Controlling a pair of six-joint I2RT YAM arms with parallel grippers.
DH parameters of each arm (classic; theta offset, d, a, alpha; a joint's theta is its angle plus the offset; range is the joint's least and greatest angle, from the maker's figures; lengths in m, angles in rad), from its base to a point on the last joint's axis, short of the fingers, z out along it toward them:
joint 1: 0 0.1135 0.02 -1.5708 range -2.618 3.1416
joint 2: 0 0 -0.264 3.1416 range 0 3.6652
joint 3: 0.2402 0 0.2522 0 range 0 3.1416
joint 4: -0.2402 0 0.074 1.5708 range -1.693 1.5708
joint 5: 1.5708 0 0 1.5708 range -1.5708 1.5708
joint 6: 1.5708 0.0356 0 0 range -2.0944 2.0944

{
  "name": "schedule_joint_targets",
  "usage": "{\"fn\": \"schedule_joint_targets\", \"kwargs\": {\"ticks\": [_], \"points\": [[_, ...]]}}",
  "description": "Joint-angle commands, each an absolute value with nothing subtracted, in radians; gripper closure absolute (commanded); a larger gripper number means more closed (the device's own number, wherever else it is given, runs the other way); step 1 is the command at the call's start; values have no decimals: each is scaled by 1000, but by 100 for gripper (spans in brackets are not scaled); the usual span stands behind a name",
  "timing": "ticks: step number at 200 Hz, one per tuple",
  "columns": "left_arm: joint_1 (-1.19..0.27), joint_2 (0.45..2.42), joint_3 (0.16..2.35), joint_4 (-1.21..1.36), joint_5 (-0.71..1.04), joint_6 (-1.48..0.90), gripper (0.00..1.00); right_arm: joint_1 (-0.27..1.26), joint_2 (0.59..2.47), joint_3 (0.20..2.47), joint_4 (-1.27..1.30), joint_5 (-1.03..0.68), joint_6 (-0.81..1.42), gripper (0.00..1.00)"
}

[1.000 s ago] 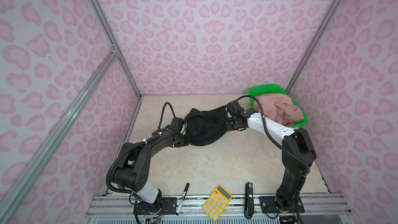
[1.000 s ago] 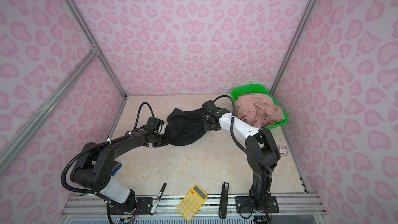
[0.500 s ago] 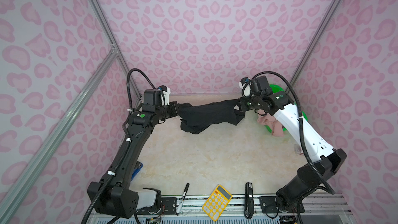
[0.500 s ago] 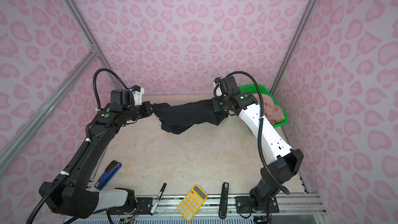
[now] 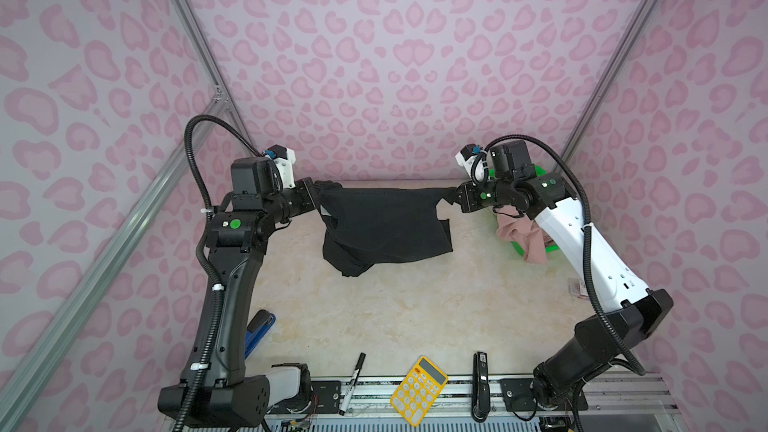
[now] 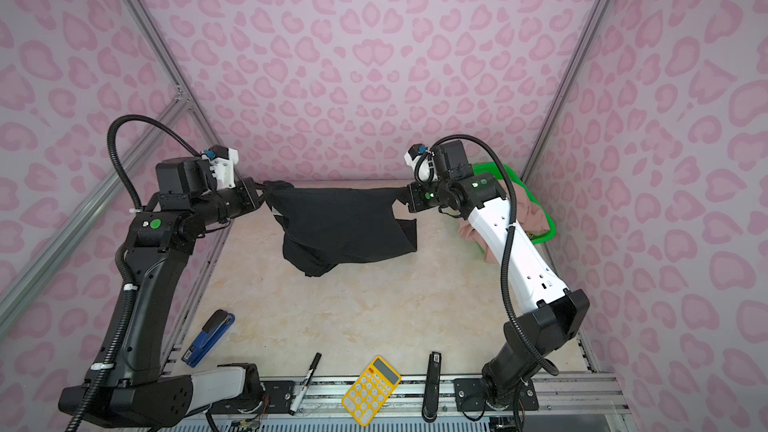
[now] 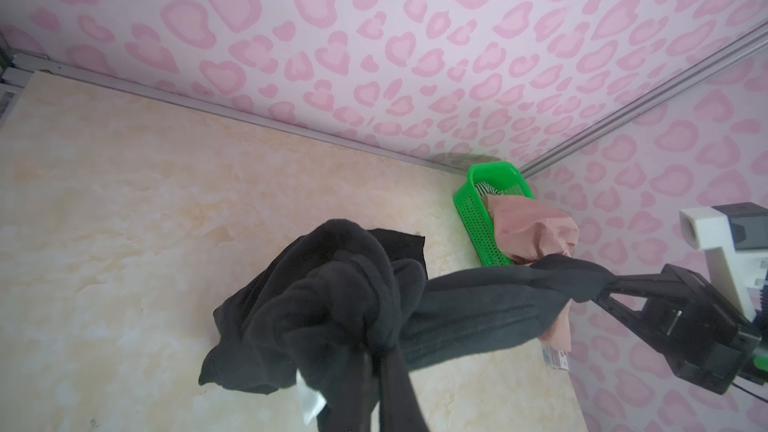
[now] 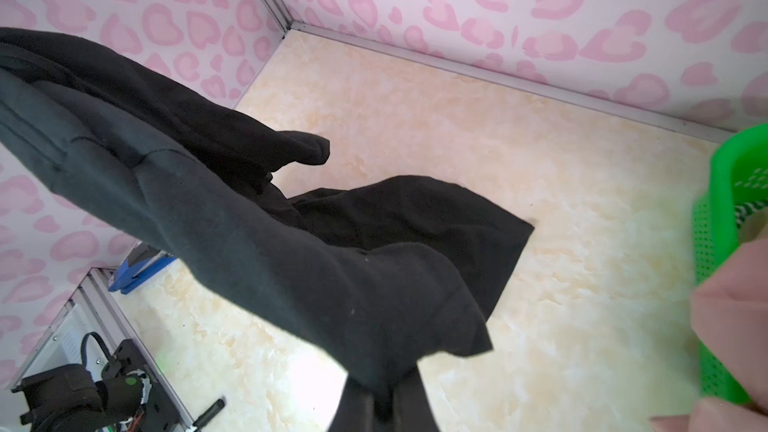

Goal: Fold and stack the mixed laundry pile
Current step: 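Lift the dark grey shirt high with both grippers, spreading it apart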

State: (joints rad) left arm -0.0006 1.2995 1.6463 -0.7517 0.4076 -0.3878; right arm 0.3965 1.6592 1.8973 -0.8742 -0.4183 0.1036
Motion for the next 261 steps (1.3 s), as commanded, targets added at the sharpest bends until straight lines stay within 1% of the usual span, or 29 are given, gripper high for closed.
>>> {"fn": "schedule_joint_targets", "kwargs": {"ticks": [1, 42, 60, 84, 105, 123, 147, 169, 181, 201, 215, 227, 248, 261], "points": [[27, 1353, 1756, -687, 465, -369, 97, 395, 1719, 2031, -804, -408, 113, 100], [43, 1496, 2063, -706, 495, -373, 97, 383, 1855, 2383, -828, -345, 109, 100], [44, 1538, 2164, -708, 510, -372, 97, 372, 1857, 2426, -806, -328, 104, 100], [46, 1570, 2241, -710, 518, -374, 97, 343, 1820, 2396, -777, -321, 95, 100], [48, 1565, 2241, -692, 537, -370, 97, 329, 1775, 2335, -783, -311, 65, 100], [48, 1568, 2241, -689, 594, -370, 97, 323, 1740, 2304, -819, -319, 25, 100], [48, 1547, 2240, -705, 686, -381, 97, 325, 1660, 2264, -899, -422, -63, 100], [48, 1472, 2213, -707, 753, -388, 97, 345, 1517, 2146, -901, -462, -120, 100], [48, 1413, 2168, -693, 753, -388, 97, 349, 1432, 2072, -871, -467, -127, 100], [48, 1322, 2067, -641, 691, -410, 98, 347, 1347, 1999, -823, -426, -111, 100], [49, 1297, 1998, -601, 638, -430, 98, 344, 1353, 1993, -820, -382, -98, 100], [48, 1313, 1973, -590, 573, -440, 98, 339, 1390, 1996, -814, -344, -82, 100], [49, 1403, 1991, -566, 488, -431, 98, 332, 1497, 2033, -786, -272, -54, 100], [53, 1488, 2041, -535, 492, -433, 98, 318, 1579, 2091, -771, -236, -45, 100]]}}
